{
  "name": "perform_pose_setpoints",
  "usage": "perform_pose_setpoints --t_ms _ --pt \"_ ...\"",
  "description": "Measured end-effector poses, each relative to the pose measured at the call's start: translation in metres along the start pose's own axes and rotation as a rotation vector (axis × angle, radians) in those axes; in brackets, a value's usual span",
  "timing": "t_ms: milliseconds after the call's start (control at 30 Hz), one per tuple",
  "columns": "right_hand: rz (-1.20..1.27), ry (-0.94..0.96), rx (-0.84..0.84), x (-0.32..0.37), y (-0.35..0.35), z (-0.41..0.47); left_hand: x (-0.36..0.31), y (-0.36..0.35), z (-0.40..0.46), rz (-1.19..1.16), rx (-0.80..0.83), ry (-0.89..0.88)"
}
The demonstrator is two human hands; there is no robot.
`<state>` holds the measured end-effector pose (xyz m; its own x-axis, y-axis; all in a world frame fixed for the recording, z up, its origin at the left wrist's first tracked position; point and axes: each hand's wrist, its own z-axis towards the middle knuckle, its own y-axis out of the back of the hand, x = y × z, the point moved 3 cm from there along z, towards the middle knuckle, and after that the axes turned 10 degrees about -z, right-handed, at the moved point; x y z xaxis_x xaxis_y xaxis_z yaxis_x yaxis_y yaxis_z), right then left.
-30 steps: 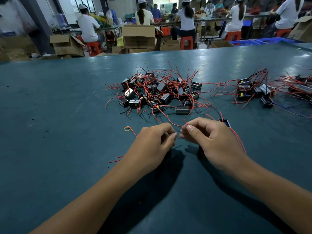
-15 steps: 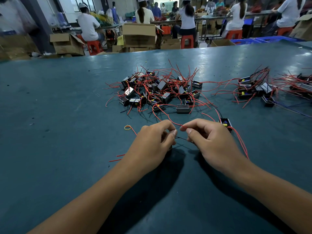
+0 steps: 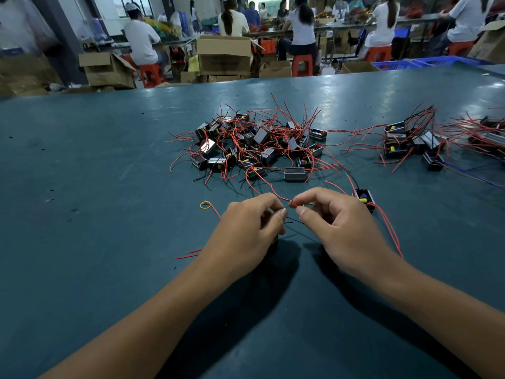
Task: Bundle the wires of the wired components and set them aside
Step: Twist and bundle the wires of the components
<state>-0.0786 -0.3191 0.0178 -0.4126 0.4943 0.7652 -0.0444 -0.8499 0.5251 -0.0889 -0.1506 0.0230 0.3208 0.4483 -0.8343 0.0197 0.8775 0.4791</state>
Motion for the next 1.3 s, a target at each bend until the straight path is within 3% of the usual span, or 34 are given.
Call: perform_pose_setpoints --t_ms 267,1300 --pt "-0.146 0.099 -0.003 0.0102 0.0053 -0.0026 -0.0009 0.0000 0.0003 0.022 0.008 -0.020" --pt "-0.003 0.016 -0.028 0.0023 0.0059 0.0032 -0.0037 -0.0054 0.0022 -0.185 0.013 0.060"
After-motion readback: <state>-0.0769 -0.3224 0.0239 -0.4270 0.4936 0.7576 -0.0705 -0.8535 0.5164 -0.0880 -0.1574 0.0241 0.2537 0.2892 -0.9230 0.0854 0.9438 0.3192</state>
